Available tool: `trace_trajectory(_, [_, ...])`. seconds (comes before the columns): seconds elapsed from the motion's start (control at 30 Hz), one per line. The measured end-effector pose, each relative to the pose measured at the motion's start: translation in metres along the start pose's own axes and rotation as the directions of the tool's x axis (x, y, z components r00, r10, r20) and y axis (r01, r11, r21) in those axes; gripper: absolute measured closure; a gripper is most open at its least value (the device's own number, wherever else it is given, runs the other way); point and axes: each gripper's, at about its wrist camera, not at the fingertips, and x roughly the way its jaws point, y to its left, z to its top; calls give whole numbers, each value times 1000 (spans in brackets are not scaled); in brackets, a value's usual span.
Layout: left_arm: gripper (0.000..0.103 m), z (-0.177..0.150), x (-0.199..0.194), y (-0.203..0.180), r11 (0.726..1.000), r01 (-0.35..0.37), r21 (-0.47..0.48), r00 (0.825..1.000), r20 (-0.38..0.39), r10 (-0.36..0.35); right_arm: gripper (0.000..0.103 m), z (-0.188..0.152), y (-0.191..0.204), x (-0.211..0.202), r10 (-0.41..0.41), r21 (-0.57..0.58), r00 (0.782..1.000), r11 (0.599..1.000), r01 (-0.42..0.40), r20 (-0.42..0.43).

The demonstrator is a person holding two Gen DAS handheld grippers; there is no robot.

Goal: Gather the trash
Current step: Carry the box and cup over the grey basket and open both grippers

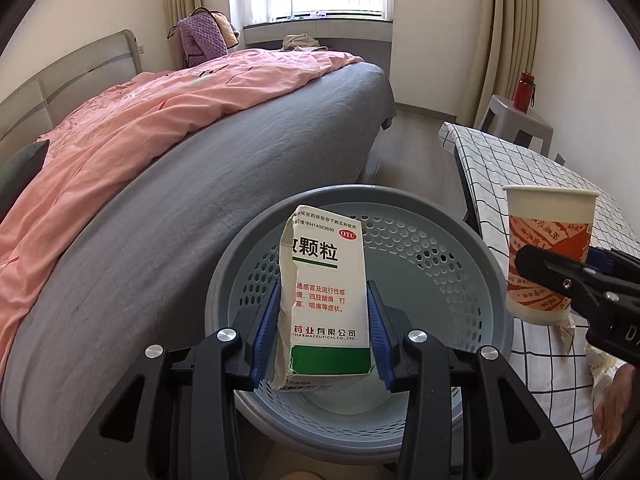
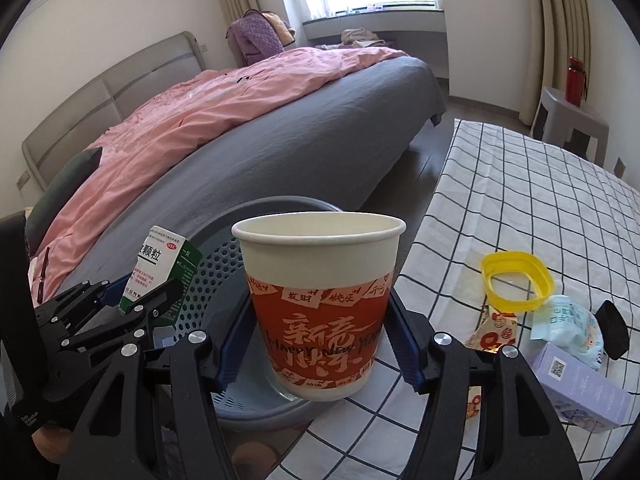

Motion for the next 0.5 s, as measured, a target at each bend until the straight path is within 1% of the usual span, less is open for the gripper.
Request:
trace_trajectory(0.23, [62, 1, 12, 8, 999, -7, -32, 1000, -30, 6, 42, 0, 5, 25, 28, -31, 998, 999, -30, -50])
trace_trajectory(0.4, [62, 1, 14, 8, 999, -15, -37, 999, -32, 13, 42, 1, 9, 30, 42, -45, 997, 998, -45, -59])
trace_trajectory(0.5, [60, 1, 13, 10, 999, -26, -43, 999, -27, 25, 39, 2, 9, 30, 42, -45, 998, 998, -44, -51])
